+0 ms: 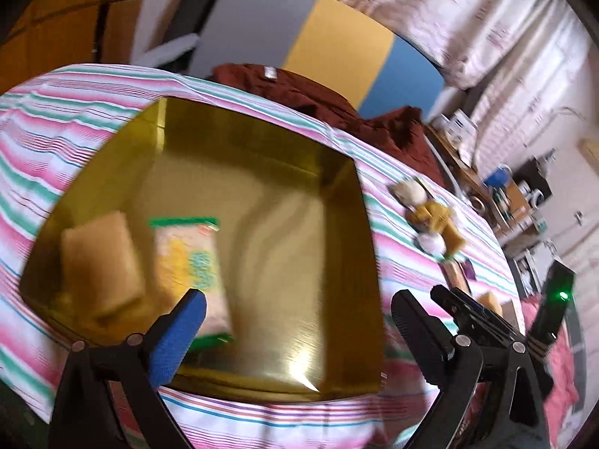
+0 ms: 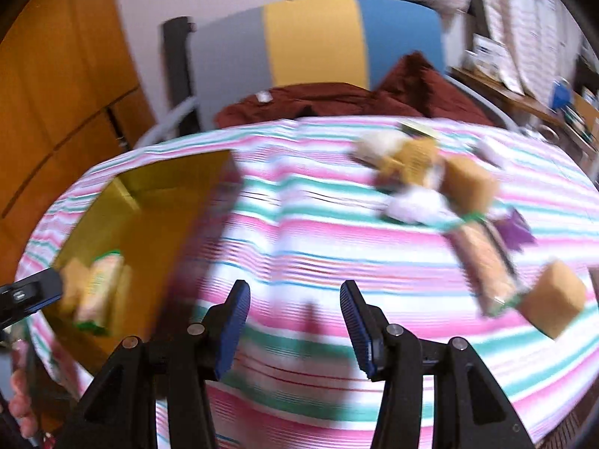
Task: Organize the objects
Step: 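Grasp a second sponge cake with the right tool while the left tool moves to a cracker pack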
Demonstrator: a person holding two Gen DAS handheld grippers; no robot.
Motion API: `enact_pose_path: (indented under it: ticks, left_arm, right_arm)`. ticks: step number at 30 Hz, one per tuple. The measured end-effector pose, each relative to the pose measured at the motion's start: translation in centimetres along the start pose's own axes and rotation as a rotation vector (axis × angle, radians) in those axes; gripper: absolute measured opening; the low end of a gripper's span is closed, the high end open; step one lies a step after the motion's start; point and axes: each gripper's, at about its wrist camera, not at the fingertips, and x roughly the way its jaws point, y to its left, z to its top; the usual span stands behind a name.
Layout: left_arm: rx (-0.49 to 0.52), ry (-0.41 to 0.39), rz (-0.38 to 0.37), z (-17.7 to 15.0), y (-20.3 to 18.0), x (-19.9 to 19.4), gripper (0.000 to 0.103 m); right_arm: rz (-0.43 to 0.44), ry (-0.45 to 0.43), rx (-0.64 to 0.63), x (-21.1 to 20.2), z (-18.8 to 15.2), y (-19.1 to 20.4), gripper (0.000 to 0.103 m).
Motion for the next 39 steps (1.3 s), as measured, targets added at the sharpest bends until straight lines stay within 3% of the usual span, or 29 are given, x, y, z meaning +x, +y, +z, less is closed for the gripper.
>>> enact_pose_path:
  ticks: [7, 13, 18, 20, 24, 26, 30, 32, 34, 36, 39]
  left_arm:
    - [0.090, 0.032, -0.048, -1.8, -4.2, 1.0, 0.102]
    - [0.166, 0.076, -0.070, -3.3, -7.4, 2.1, 0.102]
    - [0.188, 0.101, -0.068, -4.0, -8.7, 2.4, 0.102]
    - [0.194, 0.103, -0.061, -4.0, -9.0, 2.4, 0.102]
    - [0.188, 0.109, -0.054, -3.9, -9.3, 2.8, 0.102]
    - [0.184, 0.120, -0.060, -3.9, -9.5, 3.1, 0.102]
    - [0.202, 0.133, -0.060, -4.2, -10.3, 3.5, 0.102]
    - [0.214, 0.140, -0.060, -4.5, -10.6, 3.8, 0.102]
    - [0.217, 0.151, -0.064, -4.6, -11.0, 4.1, 0.103]
    - [0.223, 0.148, -0.040, -4.8, -11.5, 4.3, 0.103]
    - [0.236, 0.152, -0.007, -4.8, -11.9, 4.6, 0.103]
  right_arm:
    - [-0.146, -0.013, 0.108, -1.4, -1.1, -8.1, 0.054]
    - [-0.183, -0.045, 0.116, 0.5, 0.6, -12.6, 0.057]
    - [-0.209, 0.039, 0.121, 3.9, 1.6, -14.2, 0.058]
    - [-0.177, 0.050, 0.141, 4.3, 1.4, -14.0, 0.060]
    - [-0.006, 0.058, 0.134, 3.3, 0.4, -11.8, 0.060]
    - [0.022, 0.019, 0.130, 1.7, -0.1, -11.2, 0.060]
    - [-0.080, -0.125, 0.130, -2.1, -0.1, -13.2, 0.060]
    - [-0.137, -0.155, 0.128, -3.0, 0.4, -15.0, 0.066]
    - [-0.212, -0.128, 0.138, -2.9, 0.8, -17.3, 0.076]
    - [-0.270, -0.070, 0.166, -2.2, 0.9, -19.6, 0.076]
    - [-0.286, -0.024, 0.194, -1.0, 0.4, -21.3, 0.076]
